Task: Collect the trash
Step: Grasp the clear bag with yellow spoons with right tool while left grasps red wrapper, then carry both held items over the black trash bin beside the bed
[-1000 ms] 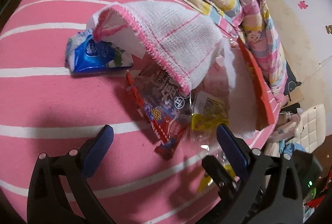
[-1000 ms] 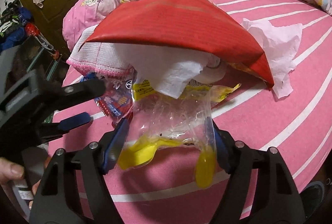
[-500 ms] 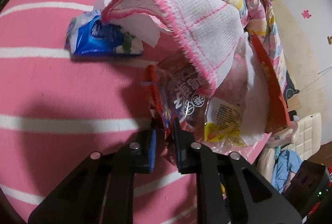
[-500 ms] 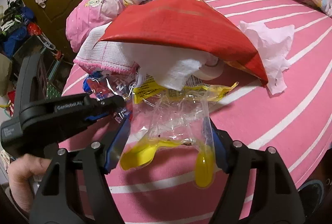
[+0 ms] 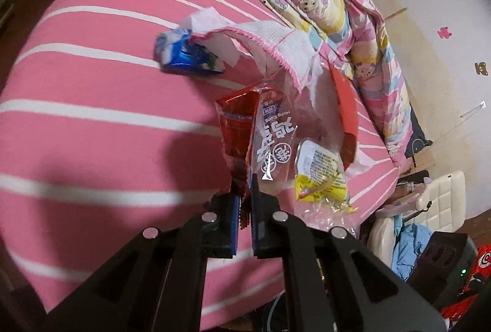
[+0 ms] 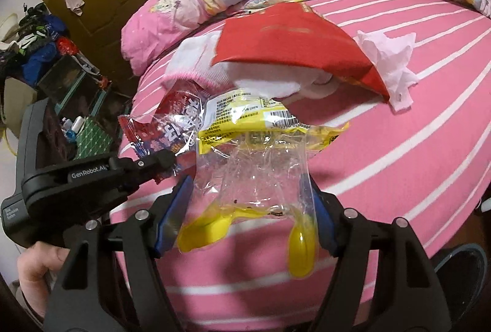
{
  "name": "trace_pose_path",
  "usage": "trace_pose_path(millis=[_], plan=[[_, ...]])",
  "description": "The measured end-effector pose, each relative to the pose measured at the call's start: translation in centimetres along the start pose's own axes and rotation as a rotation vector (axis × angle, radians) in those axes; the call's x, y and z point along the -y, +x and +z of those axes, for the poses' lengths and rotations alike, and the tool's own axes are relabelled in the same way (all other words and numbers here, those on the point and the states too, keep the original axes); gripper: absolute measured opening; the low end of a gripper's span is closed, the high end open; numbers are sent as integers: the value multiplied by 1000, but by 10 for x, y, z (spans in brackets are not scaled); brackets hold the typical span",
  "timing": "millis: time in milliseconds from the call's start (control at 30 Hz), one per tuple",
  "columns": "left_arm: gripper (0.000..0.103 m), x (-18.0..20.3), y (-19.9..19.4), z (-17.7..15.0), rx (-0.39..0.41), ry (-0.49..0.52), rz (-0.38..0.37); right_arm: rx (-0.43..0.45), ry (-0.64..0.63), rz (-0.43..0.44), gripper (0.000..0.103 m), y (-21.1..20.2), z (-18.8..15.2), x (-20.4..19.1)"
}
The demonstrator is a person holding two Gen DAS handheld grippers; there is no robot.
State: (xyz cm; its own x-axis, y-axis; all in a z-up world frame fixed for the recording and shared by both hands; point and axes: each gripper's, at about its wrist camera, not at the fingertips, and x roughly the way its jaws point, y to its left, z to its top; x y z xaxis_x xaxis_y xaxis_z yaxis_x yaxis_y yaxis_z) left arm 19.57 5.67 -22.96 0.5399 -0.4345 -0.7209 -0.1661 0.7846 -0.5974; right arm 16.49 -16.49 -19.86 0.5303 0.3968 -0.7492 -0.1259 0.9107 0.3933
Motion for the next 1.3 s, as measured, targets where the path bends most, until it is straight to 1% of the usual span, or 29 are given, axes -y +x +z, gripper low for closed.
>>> trace_pose_path(millis=[233, 433, 600, 733, 967, 1100, 1167, 1267, 1300], plan=[[6, 2, -46, -19, 43, -18, -18, 14, -50, 20, 71, -33, -13, -31], [6, 15, -80, -28, 73, -14, -56, 50, -76, 25, 71, -65, -18, -42], [6, 41, -98, -42, 78, 17, -111, 97, -79, 1, 71, -105, -24, -33], [6, 71, -100, -61, 57, 59, -150, 139, -54, -36, 71, -144, -35, -12], [6, 123, -87, -111, -25, 153, -203, 193, -9, -112, 71, -206, -64, 36], [6, 153, -60, -148, -113, 200, -219, 209, 37, -163, 71, -234, -86, 71], [6, 162, -47, -162, -152, 214, -221, 209, 62, -188, 71, -244, -97, 88], [6, 178, -21, -186, -222, 248, -211, 205, 120, -229, 71, -257, -119, 121], [6, 185, -9, -198, -257, 263, -206, 202, 139, -241, 71, -260, -126, 131]])
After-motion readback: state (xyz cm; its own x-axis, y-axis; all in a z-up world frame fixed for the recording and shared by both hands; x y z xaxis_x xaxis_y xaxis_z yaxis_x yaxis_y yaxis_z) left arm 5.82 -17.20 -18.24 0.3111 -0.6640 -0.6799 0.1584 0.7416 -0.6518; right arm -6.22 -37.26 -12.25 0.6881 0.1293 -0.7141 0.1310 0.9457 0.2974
